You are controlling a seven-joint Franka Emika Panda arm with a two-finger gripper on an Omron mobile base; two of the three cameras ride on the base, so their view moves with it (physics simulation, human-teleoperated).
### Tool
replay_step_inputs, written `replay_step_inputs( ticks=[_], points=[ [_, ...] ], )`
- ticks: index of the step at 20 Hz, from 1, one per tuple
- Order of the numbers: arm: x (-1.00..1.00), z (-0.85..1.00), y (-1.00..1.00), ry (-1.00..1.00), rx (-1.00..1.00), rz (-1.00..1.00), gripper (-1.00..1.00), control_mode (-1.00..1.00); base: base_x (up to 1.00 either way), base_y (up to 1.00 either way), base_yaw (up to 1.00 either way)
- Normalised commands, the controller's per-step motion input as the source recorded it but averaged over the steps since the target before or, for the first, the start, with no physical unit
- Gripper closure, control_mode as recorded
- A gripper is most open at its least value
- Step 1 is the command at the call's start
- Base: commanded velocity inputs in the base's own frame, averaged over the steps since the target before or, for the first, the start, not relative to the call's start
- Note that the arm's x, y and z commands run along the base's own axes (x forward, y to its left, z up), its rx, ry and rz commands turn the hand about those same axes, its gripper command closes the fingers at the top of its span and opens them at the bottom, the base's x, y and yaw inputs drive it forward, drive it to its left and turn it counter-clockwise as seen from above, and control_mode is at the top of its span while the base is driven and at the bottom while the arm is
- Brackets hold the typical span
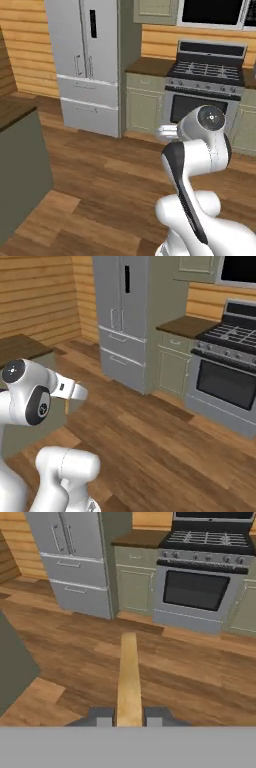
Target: Start the toaster. Once the lever pops up, take the bread to the plate on the dining counter.
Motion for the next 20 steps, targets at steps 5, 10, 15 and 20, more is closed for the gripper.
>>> replay_step_inputs(
  ticks=[5,10,15,20],
  points=[
    [0.0,0.0,0.0,0.0,0.0,0.0,1.0,1.0,1.0,0.0,0.5],
    [0.0,0.0,0.0,0.0,0.0,0.0,1.0,1.0,1.0,-0.03,0.47],
    [0.0,0.0,0.0,0.0,0.0,0.0,1.0,1.0,1.0,-0.05,0.47],
    [0.0,0.0,0.0,0.0,0.0,0.0,1.0,1.0,1.0,-0.09,0.45]
  ],
)
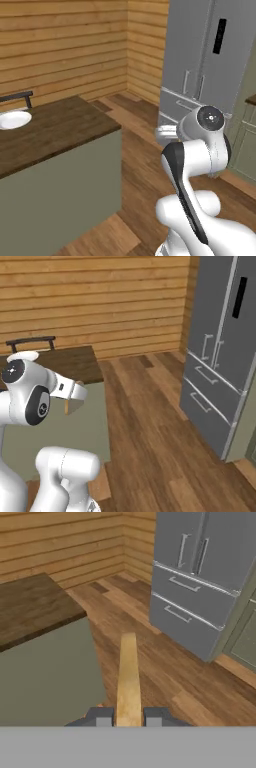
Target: Start the toaster. Once the lever pops up, take the bread to the plate on the dining counter.
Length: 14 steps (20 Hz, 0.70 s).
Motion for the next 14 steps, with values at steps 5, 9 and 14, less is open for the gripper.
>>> replay_step_inputs(
  ticks=[5,9,14],
  points=[
    [0.0,0.0,0.0,0.0,0.0,0.0,1.0,1.0,0.81,-0.46,0.41],
    [0.0,0.0,0.0,0.0,0.0,0.0,1.0,1.0,0.68,-0.8,0.39],
    [0.0,0.0,0.0,0.0,0.0,0.0,1.0,1.0,0.69,-0.87,0.38]
  ],
)
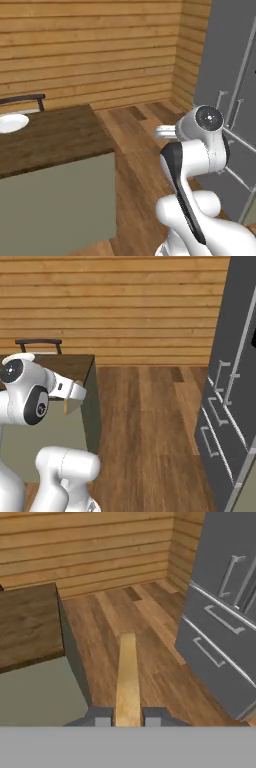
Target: Start the toaster. Once the lever pops up, take the bread to the plate on the dining counter.
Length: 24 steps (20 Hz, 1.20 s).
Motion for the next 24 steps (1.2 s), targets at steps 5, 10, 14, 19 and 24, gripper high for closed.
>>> replay_step_inputs(
  ticks=[5,10,14,19,24],
  points=[
    [0.0,0.0,0.0,0.0,0.0,0.0,1.0,1.0,0.75,-0.81,0.38],
    [0.0,0.0,0.0,0.0,0.0,0.0,1.0,1.0,0.73,-0.74,0.35],
    [0.0,0.0,0.0,0.0,0.0,0.0,1.0,1.0,0.92,-0.51,0.27],
    [0.0,0.0,0.0,0.0,0.0,0.0,1.0,1.0,1.0,-0.26,0.2],
    [0.0,0.0,0.0,0.0,0.0,0.0,1.0,1.0,1.0,-0.22,0.16]
  ],
)
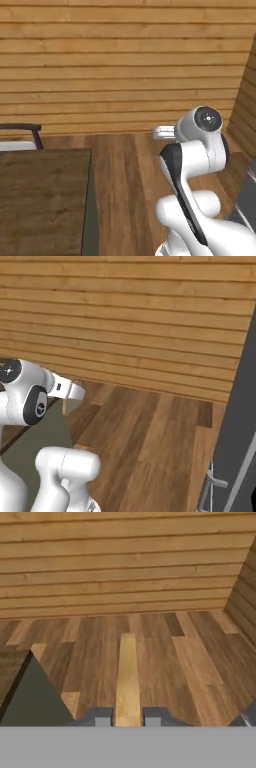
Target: Start the toaster. Once the lever pops up, take the bread to the plate on the dining counter.
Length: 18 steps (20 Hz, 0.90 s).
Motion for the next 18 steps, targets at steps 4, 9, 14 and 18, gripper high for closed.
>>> replay_step_inputs(
  ticks=[4,9,14,18],
  points=[
    [0.0,0.0,0.0,0.0,0.0,0.0,1.0,1.0,1.0,-0.24,0.17],
    [0.0,0.0,0.0,0.0,0.0,0.0,1.0,1.0,1.0,-0.29,0.18],
    [0.0,0.0,0.0,0.0,0.0,0.0,1.0,1.0,1.0,-0.33,0.19],
    [0.0,0.0,0.0,0.0,0.0,0.0,1.0,1.0,1.0,-0.34,0.2]
  ],
)
